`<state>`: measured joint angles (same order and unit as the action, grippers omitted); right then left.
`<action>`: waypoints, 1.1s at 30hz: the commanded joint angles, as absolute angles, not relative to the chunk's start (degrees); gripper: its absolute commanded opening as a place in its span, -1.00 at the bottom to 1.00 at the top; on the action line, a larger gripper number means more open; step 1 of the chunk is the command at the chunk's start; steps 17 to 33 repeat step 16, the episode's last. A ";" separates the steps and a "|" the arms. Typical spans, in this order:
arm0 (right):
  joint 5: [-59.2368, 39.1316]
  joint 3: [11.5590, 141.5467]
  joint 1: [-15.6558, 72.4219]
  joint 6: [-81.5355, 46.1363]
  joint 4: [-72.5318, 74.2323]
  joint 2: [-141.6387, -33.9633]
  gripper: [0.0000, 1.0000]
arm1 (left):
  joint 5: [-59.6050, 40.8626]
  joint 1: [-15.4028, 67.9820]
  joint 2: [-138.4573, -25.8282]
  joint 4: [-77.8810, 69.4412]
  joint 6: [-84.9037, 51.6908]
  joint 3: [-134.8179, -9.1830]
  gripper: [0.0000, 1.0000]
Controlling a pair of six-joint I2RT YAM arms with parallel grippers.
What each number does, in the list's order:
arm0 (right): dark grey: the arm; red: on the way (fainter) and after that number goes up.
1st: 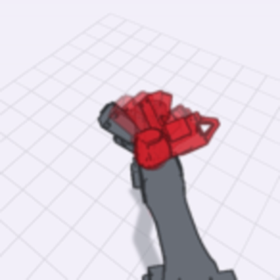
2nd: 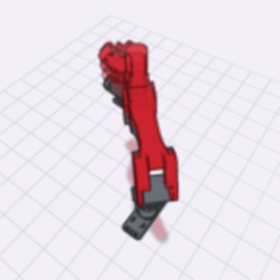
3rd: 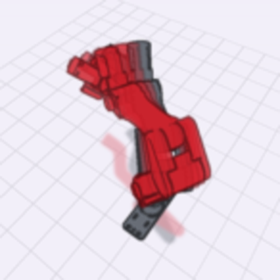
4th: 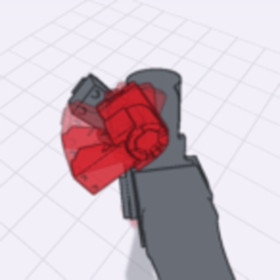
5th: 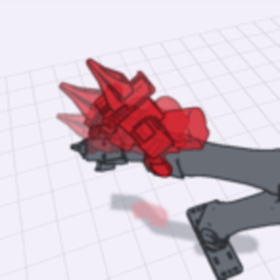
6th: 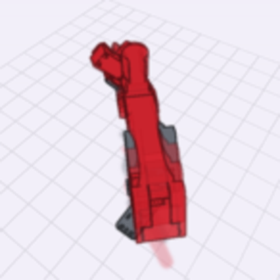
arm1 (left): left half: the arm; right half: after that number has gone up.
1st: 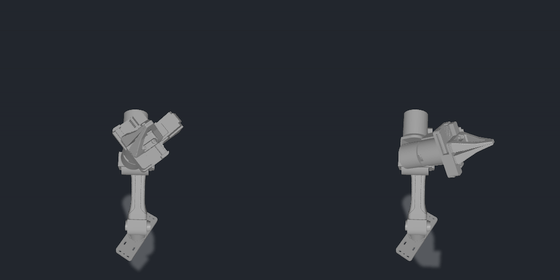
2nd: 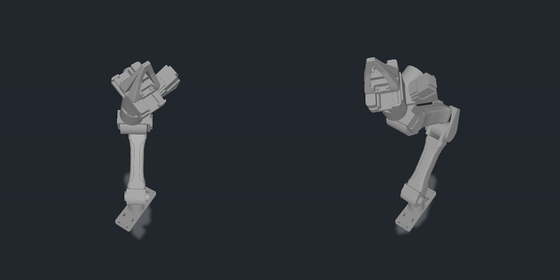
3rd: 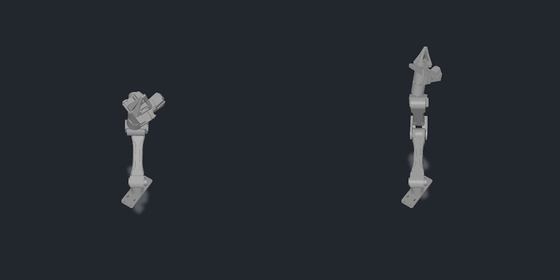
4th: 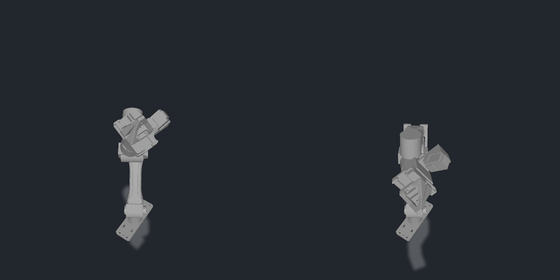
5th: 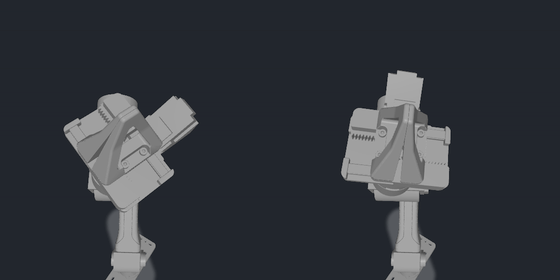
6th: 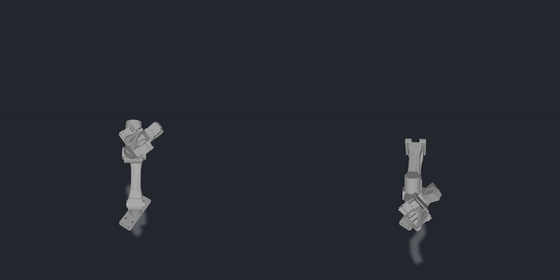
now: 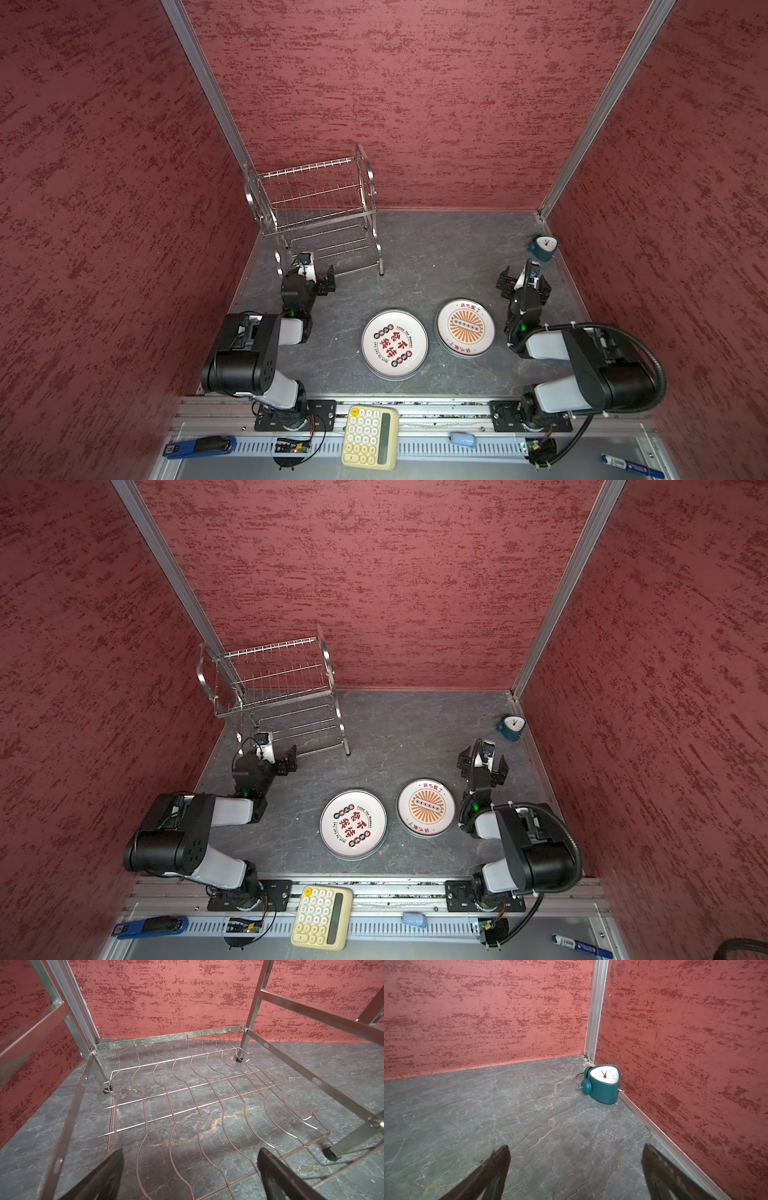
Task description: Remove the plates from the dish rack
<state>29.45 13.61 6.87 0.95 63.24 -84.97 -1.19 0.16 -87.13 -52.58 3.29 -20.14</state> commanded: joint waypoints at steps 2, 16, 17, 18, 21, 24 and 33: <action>21.12 12.46 5.09 2.29 71.78 -85.23 0.98 | -1.30 -0.12 -87.93 -53.48 2.00 -20.66 0.99; 17.40 13.13 4.13 2.35 69.76 -84.99 0.98 | -4.10 -2.04 -87.94 -50.80 0.83 -21.88 0.99; 17.40 13.13 4.13 2.35 69.76 -84.99 0.98 | -4.10 -2.04 -87.94 -50.80 0.83 -21.88 0.99; 17.40 13.13 4.13 2.35 69.76 -84.99 0.98 | -4.10 -2.04 -87.94 -50.80 0.83 -21.88 0.99; 17.40 13.13 4.13 2.35 69.76 -84.99 0.98 | -4.10 -2.04 -87.94 -50.80 0.83 -21.88 0.99; 17.40 13.13 4.13 2.35 69.76 -84.99 0.98 | -4.10 -2.04 -87.94 -50.80 0.83 -21.88 0.99; 17.40 13.13 4.13 2.35 69.76 -84.99 0.98 | -4.10 -2.04 -87.94 -50.80 0.83 -21.88 0.99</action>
